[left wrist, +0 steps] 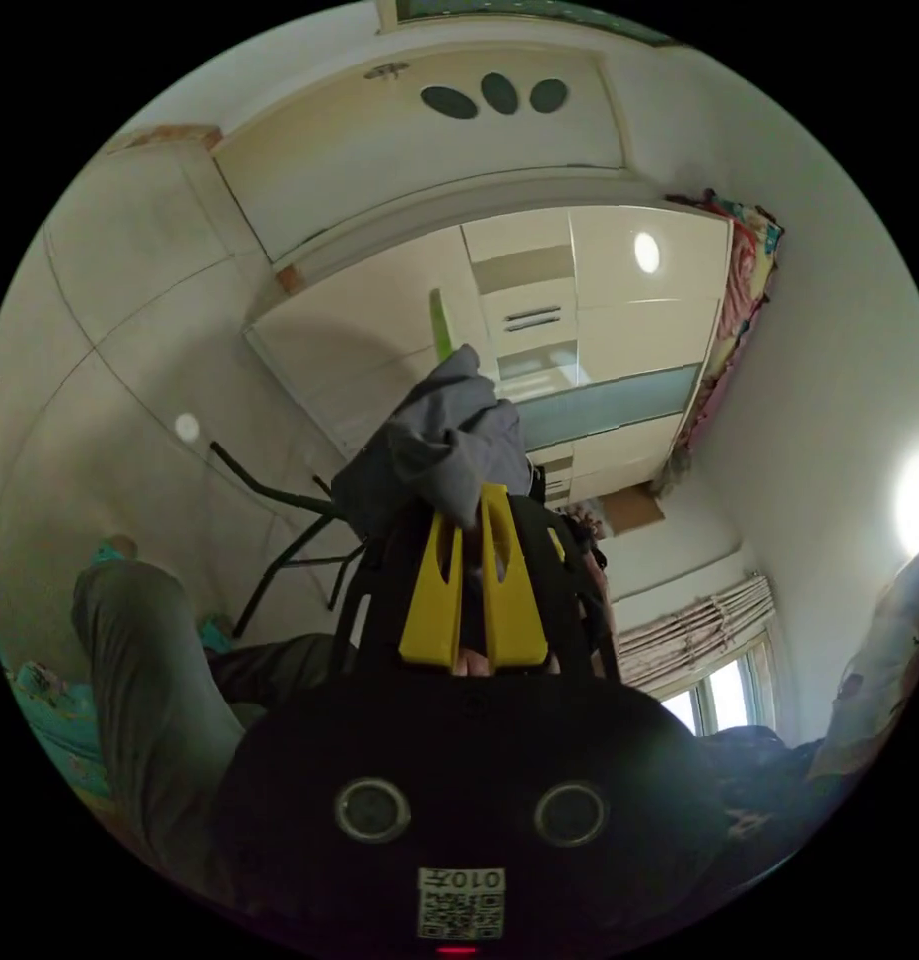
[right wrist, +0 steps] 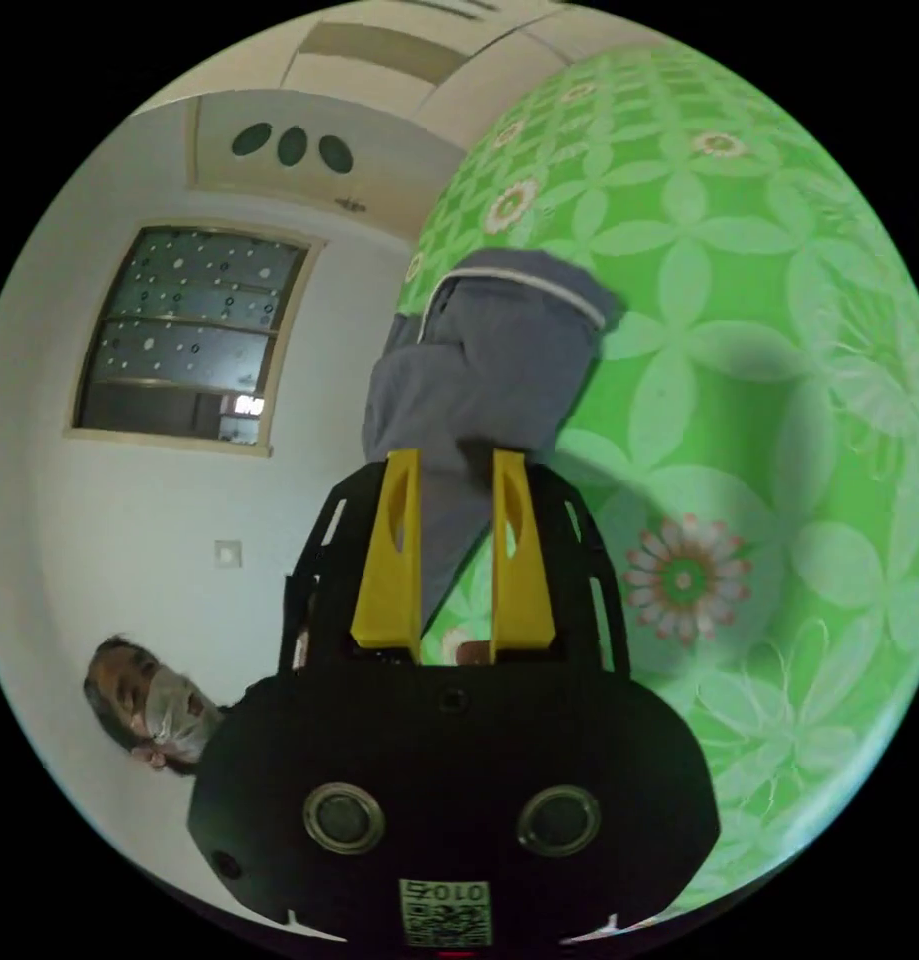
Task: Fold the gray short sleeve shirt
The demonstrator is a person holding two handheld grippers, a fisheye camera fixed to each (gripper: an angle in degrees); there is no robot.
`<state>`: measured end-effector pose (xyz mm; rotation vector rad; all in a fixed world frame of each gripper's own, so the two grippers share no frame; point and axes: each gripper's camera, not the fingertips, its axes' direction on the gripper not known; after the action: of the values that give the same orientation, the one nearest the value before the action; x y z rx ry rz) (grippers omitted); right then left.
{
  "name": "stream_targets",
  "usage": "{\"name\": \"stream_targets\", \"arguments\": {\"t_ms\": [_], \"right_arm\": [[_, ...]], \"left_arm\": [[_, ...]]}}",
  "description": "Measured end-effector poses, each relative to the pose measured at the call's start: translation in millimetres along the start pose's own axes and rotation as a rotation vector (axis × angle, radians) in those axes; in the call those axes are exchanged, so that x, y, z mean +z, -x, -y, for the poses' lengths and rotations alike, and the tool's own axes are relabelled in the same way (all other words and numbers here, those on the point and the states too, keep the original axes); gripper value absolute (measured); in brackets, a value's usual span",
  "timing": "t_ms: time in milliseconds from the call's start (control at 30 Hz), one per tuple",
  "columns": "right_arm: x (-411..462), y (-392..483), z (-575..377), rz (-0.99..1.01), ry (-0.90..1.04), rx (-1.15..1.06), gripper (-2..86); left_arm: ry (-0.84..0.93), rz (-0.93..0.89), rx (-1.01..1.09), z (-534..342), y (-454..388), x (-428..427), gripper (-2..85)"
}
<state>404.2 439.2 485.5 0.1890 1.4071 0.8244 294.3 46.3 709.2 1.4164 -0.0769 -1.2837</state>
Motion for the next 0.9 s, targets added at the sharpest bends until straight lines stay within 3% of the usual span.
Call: {"name": "stream_targets", "arguments": {"t_ms": [100,300,433,500,600,800,900], "right_arm": [[-32.1,-9.2,-11.9,-0.059,-0.152,0.063,14.8],[-4.2,-27.5,9.1,0.109,-0.017,0.052,9.8],[-18.6,-26.7,2.6,0.236,-0.063,-0.019,5.2],[-41.4,-23.7,-16.5,0.199,-0.105,-0.048,5.1],[-82.1,-33.3,-67.4,0.163,-0.199,-0.034,5.0],[-145.4,-79.6,-234.7,0.243,-0.457,0.115,5.6],[-143.9,-103.2,-306.6,0.224,-0.388,0.22,8.1]], "left_arm": [[0.004,0.021,0.045,-1.0,-6.9,3.9,6.6],[0.032,0.075,0.071,-3.3,-12.1,20.4,6.6],[0.044,0.112,0.083,-0.2,-24.3,32.4,6.3],[0.065,0.123,0.109,7.8,-36.4,43.4,6.1],[0.154,0.114,0.197,24.8,-68.6,81.2,5.8],[0.582,0.042,0.338,20.0,-123.3,223.1,5.9],[0.717,0.022,0.31,8.9,-111.2,267.0,6.0]]}}
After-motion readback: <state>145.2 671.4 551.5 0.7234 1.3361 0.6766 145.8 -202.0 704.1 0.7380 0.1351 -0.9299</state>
